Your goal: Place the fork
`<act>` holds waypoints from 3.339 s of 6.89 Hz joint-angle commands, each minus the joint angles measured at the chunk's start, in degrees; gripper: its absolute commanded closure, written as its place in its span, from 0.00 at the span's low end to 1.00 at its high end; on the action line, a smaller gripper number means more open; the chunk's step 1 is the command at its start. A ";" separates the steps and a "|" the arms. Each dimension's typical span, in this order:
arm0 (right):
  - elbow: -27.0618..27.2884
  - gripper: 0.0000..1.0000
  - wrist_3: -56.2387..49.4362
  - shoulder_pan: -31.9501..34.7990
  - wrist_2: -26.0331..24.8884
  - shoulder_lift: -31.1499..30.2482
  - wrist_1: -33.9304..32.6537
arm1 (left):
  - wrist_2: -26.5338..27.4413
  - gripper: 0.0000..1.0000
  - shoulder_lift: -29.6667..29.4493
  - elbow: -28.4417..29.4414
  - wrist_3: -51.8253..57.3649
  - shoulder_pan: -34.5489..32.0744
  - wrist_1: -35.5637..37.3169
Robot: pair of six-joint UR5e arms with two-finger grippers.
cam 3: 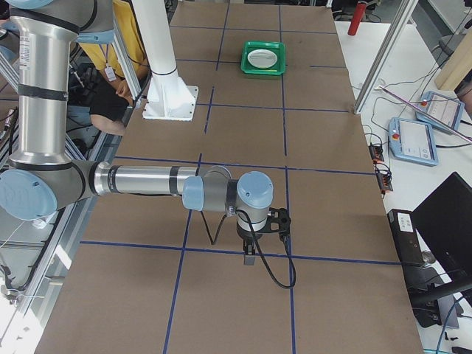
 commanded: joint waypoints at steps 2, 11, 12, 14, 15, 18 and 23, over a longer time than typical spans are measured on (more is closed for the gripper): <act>0.00 0.00 -0.01 0.00 0.00 0.00 0.00 | 1.05 0.00 0.47 -1.03 -0.35 0.22 0.35; 0.00 0.00 -0.02 0.00 0.00 0.00 0.00 | 9.17 0.07 -13.02 -0.98 -50.41 36.64 -18.54; 0.00 0.00 -0.02 0.00 0.00 0.00 0.00 | 9.40 0.13 -14.02 0.53 -51.32 38.35 -19.24; 0.00 0.00 0.07 0.00 0.00 0.00 0.00 | 9.49 0.15 -14.99 4.06 -56.31 40.82 -23.89; 0.00 0.00 -0.01 0.00 0.00 0.00 0.00 | 9.58 0.17 -14.73 4.06 -56.69 41.09 -23.90; 0.00 0.00 -0.02 0.00 0.00 0.00 0.00 | 9.58 0.23 -14.20 4.24 -56.69 41.62 -23.73; 0.00 0.00 -0.01 0.00 0.00 0.00 0.00 | 9.58 0.35 -14.20 5.73 -56.87 42.94 -23.55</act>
